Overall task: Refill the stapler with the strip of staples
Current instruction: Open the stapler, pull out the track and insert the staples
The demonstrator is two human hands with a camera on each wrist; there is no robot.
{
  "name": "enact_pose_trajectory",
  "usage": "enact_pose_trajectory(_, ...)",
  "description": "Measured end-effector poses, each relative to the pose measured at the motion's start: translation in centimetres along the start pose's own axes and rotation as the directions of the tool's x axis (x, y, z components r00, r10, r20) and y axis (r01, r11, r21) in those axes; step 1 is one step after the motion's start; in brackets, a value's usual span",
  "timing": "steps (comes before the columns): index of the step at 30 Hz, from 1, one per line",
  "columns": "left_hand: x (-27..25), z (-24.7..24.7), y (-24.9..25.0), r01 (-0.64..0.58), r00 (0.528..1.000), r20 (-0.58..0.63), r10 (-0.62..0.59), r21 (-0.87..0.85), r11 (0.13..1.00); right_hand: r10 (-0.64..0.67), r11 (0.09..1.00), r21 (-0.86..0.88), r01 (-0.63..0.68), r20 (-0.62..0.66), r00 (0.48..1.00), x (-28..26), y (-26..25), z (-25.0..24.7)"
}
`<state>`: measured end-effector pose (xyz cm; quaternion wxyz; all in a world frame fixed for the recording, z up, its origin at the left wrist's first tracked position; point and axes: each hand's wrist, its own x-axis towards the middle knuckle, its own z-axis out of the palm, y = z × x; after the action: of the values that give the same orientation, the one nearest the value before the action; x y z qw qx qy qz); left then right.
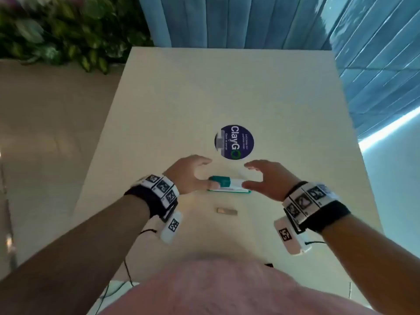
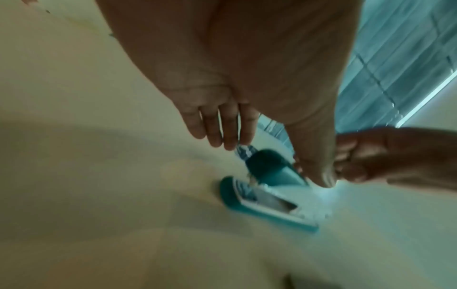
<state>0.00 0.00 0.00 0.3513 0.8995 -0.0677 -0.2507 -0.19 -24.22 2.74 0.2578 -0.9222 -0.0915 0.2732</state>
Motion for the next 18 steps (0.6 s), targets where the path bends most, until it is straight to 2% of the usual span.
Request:
enact_pose_trajectory(5, 1.0, 2.7, -0.5, -0.111, 0.993, 0.055, 0.105, 0.128, 0.986, -0.065, 0.998, -0.008, 0.065, 0.077, 0.995, 2.0, -2.0, 2.5)
enact_pose_trajectory(10, 2.0, 3.7, -1.3, -0.217, 0.975, 0.020, 0.220, 0.255, 0.942, -0.102, 0.993, -0.052, 0.107, 0.092, 0.991, 2.9, -2.9, 3.7)
enact_pose_trajectory(12, 2.4, 3.6, -0.9, -0.221, 0.974, 0.030, 0.222, 0.300, 0.928, -0.121, 0.989, -0.072, 0.127, 0.089, 0.989, 3.2, -3.2, 4.1)
enact_pose_trajectory(18, 2.3, 4.1, -0.8, -0.138, 0.989, -0.038, 0.146, 0.162, 0.977, -0.158, 0.983, -0.088, 0.162, 0.053, 0.986, 3.3, -3.8, 4.3)
